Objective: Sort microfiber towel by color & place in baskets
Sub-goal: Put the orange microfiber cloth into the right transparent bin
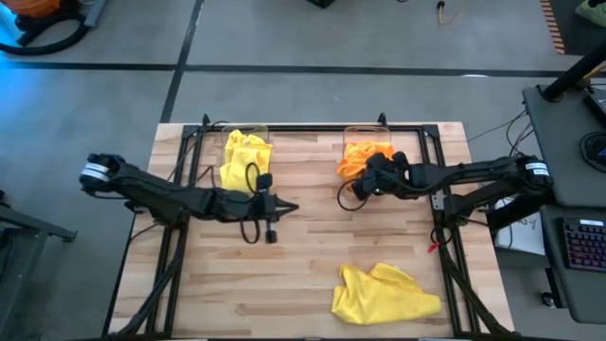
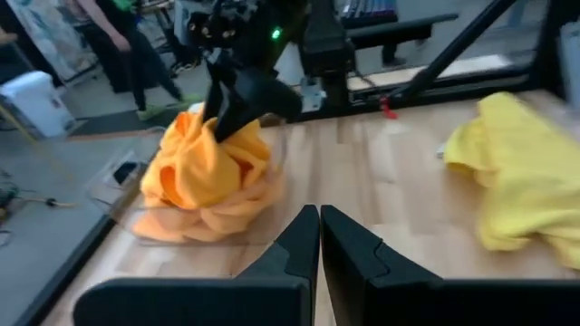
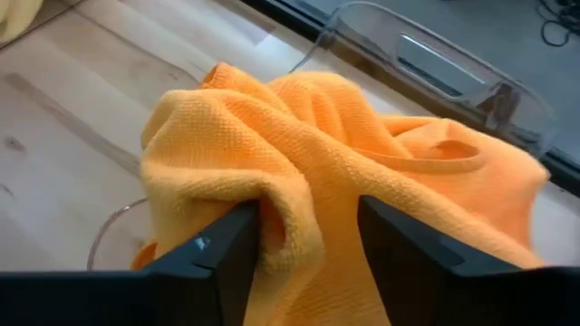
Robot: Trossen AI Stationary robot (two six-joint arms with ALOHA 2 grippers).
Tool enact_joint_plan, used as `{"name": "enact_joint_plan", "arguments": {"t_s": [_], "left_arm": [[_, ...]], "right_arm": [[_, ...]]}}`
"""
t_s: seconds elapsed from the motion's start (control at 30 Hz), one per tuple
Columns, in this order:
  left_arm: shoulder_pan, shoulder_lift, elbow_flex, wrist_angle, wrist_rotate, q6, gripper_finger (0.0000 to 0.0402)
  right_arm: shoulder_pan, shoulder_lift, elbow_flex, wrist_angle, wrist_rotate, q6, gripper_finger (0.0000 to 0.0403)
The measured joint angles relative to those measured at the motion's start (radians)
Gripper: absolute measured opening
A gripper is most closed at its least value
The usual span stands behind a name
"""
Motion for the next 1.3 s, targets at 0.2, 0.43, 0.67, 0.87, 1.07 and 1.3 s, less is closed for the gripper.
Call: {"name": "enact_joint_plan", "arguments": {"t_s": [0.2, 0.43, 0.67, 0.87, 1.07, 1.3], "left_arm": [[0.082, 0.132, 0.096, 0.028, 0.012, 0.073, 0.0000], [0.184, 0.286, 0.190, 0.028, 0.103, 0.091, 0.0000], [0.251, 0.384, 0.231, 0.065, 0.219, 0.128, 0.0000], [0.287, 0.414, 0.256, 0.149, 0.304, 0.177, 0.0000], [0.297, 0.417, 0.266, 0.150, 0.305, 0.232, 0.0000], [0.296, 0.417, 0.265, 0.154, 0.345, 0.147, 0.0000]], "right_arm": [[0.000, 0.000, 0.085, -0.152, 0.004, 0.034, 0.0201], [0.001, 0.000, 0.169, -0.235, 0.003, 0.027, 0.0212], [0.001, -0.003, 0.221, -0.261, -0.021, -0.014, 0.0212], [0.000, -0.003, 0.203, -0.311, -0.023, 0.006, 0.0212], [-0.007, -0.017, 0.190, -0.337, -0.098, -0.002, 0.0240], [-0.012, -0.033, 0.190, -0.347, -0.103, 0.010, 0.0312]]}}
